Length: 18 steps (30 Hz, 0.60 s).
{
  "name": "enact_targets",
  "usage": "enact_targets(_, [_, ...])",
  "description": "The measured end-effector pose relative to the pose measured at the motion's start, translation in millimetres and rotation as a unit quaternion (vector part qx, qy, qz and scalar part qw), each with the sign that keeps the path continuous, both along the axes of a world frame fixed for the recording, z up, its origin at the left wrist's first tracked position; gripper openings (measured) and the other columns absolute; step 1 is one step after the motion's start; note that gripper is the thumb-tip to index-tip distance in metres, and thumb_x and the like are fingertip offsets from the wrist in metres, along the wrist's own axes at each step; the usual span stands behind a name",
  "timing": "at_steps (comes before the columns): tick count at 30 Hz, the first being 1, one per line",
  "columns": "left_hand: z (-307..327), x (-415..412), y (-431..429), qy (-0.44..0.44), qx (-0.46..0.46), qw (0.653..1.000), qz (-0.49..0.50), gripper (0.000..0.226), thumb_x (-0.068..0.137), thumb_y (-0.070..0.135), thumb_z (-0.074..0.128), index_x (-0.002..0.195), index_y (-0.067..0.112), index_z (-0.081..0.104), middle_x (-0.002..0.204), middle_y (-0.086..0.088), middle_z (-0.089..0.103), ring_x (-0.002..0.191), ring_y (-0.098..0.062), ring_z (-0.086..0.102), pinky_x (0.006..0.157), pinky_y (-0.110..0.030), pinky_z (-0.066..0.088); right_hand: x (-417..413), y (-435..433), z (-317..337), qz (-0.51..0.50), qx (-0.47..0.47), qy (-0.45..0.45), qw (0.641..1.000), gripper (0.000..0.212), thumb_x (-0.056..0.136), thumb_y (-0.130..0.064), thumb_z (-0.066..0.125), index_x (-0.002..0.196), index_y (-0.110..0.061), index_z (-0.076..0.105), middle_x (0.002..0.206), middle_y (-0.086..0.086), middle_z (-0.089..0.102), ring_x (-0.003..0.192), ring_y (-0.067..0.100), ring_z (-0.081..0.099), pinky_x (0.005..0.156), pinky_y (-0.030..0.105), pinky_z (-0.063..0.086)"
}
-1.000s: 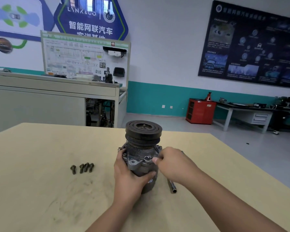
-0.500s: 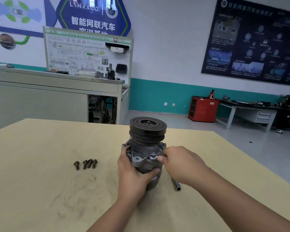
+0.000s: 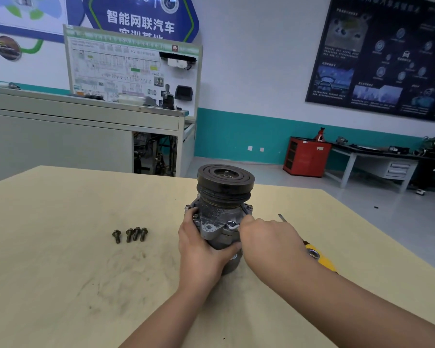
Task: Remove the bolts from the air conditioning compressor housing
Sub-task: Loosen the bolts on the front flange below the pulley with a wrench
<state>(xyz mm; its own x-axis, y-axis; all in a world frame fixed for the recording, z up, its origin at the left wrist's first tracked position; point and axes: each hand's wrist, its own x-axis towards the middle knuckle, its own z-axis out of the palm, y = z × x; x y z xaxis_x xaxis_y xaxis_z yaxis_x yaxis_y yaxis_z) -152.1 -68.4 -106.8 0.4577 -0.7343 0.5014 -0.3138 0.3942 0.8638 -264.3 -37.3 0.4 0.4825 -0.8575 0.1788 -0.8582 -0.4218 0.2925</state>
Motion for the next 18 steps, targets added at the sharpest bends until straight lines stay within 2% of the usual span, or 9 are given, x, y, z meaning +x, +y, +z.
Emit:
enact_targets(2, [1,-1,1,0.002,-0.001,1.000,0.003,0.105,0.040,0.040,0.085,0.128,0.040,0.028,0.128,-0.003,0.051,0.121,-0.024,0.050,0.098,-0.046,0.045,0,0,-2,0.008,0.000,0.008,1.000,0.017,0.090,-0.002,0.039,0.093,-0.013,0.026,0.111,0.009,0.061,0.102,0.028,0.062,0.048,0.025,0.019])
enact_targets(4, [1,0,0,0.003,-0.002,1.000,0.003,0.103,0.038,0.044,0.083,0.125,0.044,0.028,0.129,0.000,0.048,0.121,-0.021,0.049,0.099,-0.046,0.044,-2,-2,-4,0.018,-0.004,0.009,1.000,0.018,0.090,-0.003,0.040,0.092,-0.013,0.025,0.108,0.008,0.062,0.100,0.028,0.063,0.048,0.025,0.017])
enact_targets(8, [-2,5,-3,-0.012,0.002,1.000,-0.005,0.105,0.042,0.037,0.091,0.125,0.045,0.027,0.131,0.007,0.040,0.121,-0.009,0.045,0.102,-0.039,0.043,-10,-9,-8,0.024,-0.010,0.022,0.999,0.021,0.088,-0.003,0.041,0.093,-0.014,0.025,0.103,0.007,0.065,0.093,0.028,0.065,0.044,0.026,0.017])
enact_targets(14, [-3,6,-5,-0.021,-0.005,1.000,-0.007,0.103,0.044,0.037,0.091,0.122,0.048,0.026,0.131,0.009,0.039,0.123,-0.007,0.044,0.102,-0.037,0.043,-15,-10,-5,0.051,-0.027,0.026,0.998,0.023,0.089,-0.002,0.039,0.093,-0.015,0.021,0.105,0.006,0.062,0.093,0.028,0.064,0.044,0.028,0.015])
enact_targets(18, [-6,5,-4,-0.015,-0.010,1.000,-0.010,0.102,0.043,0.037,0.091,0.116,0.060,0.023,0.130,0.015,0.037,0.123,-0.003,0.041,0.101,-0.030,0.041,-14,-6,3,0.083,-0.043,0.043,0.995,0.032,0.084,-0.005,0.050,0.094,-0.016,0.022,0.104,0.008,0.061,0.090,0.028,0.065,0.044,0.027,0.015])
